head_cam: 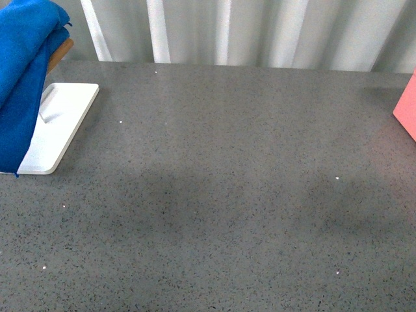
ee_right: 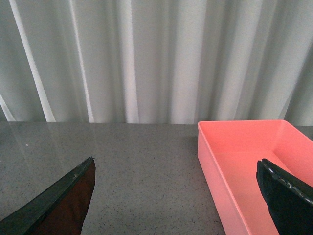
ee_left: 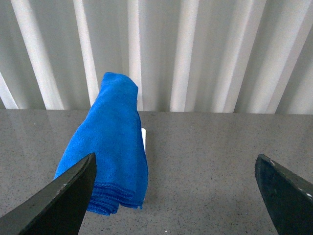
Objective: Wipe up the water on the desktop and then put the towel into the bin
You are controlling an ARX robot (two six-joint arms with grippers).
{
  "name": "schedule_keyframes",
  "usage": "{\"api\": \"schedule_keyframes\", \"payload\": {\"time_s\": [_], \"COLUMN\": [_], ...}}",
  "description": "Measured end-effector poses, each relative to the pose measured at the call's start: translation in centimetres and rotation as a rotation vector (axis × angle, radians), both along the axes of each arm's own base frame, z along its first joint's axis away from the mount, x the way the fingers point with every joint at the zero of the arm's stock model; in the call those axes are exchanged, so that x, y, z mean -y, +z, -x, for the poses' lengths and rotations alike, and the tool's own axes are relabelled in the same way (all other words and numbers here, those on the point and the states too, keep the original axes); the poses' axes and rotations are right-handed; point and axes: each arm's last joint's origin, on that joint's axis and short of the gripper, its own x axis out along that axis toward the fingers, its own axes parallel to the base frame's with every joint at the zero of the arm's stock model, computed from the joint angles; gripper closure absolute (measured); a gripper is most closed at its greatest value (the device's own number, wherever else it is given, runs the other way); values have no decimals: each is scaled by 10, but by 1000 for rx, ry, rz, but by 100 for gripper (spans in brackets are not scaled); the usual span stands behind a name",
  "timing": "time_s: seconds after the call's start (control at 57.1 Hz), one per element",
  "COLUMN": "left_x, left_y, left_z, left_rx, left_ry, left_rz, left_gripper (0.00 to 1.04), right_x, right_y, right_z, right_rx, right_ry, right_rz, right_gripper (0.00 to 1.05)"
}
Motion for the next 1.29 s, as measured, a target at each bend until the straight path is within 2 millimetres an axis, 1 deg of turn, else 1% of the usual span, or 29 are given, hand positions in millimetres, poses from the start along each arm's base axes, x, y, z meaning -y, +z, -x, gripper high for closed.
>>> {"api": "schedule_keyframes", "payload": {"time_s": [1.295], "left_x": [0], "left_y": [0], "left_z": [0], "left_rx": [0], "left_ry": [0], "left_rz": [0], "left_gripper": [7], "right_x": [0], "right_y": [0], "right_z": [0], "right_rx": [0], "right_ry": [0], "right_rz": [0], "right_gripper": [7]}}
